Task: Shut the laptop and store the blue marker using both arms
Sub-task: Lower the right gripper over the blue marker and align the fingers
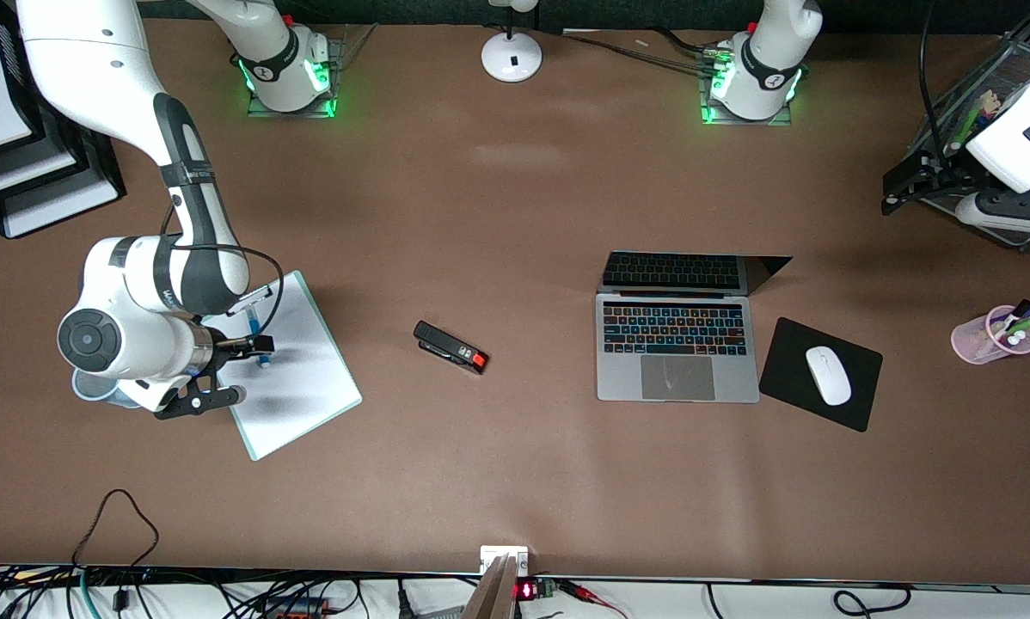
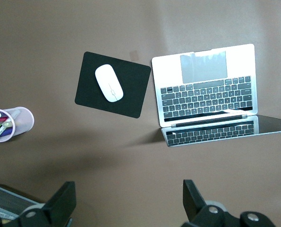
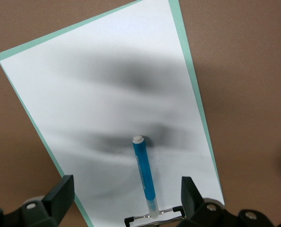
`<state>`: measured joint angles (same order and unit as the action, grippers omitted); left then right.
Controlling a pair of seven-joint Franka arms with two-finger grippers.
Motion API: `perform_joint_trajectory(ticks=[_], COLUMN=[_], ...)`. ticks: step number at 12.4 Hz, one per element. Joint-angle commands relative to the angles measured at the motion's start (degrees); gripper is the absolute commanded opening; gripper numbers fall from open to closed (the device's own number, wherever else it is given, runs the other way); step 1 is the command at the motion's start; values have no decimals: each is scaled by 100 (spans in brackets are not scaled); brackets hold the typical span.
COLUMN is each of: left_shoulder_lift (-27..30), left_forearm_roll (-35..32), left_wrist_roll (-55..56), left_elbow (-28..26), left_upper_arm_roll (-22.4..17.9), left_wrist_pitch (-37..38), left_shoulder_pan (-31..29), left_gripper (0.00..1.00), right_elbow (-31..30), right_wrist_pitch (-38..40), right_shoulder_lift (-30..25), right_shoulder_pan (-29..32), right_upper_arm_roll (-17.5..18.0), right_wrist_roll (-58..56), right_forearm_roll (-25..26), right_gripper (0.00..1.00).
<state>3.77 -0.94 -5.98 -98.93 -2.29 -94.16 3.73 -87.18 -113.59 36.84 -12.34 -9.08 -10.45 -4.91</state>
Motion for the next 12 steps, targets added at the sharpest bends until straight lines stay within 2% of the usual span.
perform_joint_trajectory(ticks=[1,12], left_shoulder_lift=[-87,-148], left_forearm_roll=[42,77], left_wrist_roll=[-44,-61], left_elbow=[181,216], left_upper_arm_roll=[-26,-52], left_wrist_pitch=[126,126], left_shoulder_pan=[5,14], left_gripper=[100,100], right_elbow=[69,78], right_wrist_pitch=[-40,-49], right_shoulder_lift=[60,183], right_shoulder_pan=[3,-120], right_upper_arm_roll=[-23,-23], right_wrist_roll=[-150,-176], right_forearm_roll=[-352,-292], right_gripper=[100,100])
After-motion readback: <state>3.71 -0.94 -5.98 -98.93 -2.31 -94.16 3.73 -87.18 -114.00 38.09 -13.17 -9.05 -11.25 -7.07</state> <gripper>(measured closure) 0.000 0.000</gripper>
